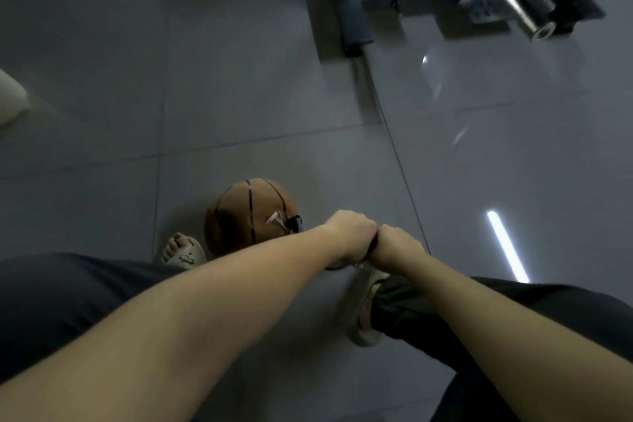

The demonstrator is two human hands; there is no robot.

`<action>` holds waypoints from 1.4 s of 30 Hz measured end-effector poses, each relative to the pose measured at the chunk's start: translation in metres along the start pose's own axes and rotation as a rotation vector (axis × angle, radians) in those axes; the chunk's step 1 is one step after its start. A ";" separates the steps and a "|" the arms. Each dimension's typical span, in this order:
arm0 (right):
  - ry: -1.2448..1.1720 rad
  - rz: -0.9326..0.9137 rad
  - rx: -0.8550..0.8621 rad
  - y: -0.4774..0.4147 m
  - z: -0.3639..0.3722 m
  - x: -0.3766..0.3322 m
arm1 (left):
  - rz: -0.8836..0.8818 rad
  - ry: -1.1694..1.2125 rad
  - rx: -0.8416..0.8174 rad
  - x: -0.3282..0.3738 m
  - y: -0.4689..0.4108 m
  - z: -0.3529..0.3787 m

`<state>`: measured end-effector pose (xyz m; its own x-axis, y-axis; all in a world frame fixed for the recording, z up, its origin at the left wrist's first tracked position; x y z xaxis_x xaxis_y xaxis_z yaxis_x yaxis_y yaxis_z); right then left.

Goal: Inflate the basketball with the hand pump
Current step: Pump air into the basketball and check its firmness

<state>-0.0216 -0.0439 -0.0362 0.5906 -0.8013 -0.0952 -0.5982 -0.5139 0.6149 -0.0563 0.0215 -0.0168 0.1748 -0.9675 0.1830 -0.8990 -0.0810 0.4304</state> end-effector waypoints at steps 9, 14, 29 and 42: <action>-0.071 -0.136 0.010 0.042 -0.135 -0.007 | 0.057 0.180 0.045 0.005 0.032 -0.137; -0.088 -0.113 0.081 0.010 -0.040 0.006 | 0.002 0.160 0.033 0.004 0.007 -0.041; -0.070 -0.104 -0.125 0.011 -0.092 -0.006 | 0.001 0.182 -0.012 -0.004 0.008 -0.081; -0.061 -0.123 -0.003 -0.021 -0.012 0.011 | -0.055 0.205 0.038 -0.003 -0.019 -0.004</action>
<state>0.0036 -0.0384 -0.0407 0.6254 -0.7494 -0.2174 -0.5213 -0.6085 0.5983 -0.0383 0.0267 -0.0222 0.2981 -0.8927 0.3379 -0.8997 -0.1445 0.4119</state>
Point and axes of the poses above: each hand's wrist, its own y-axis away from the middle knuckle, its own z-axis out of the palm, x = y × z, the point moved 7 cm from there along -y, towards the middle knuckle, and after that the axes turned 8 degrees about x, right-handed, at the moved point
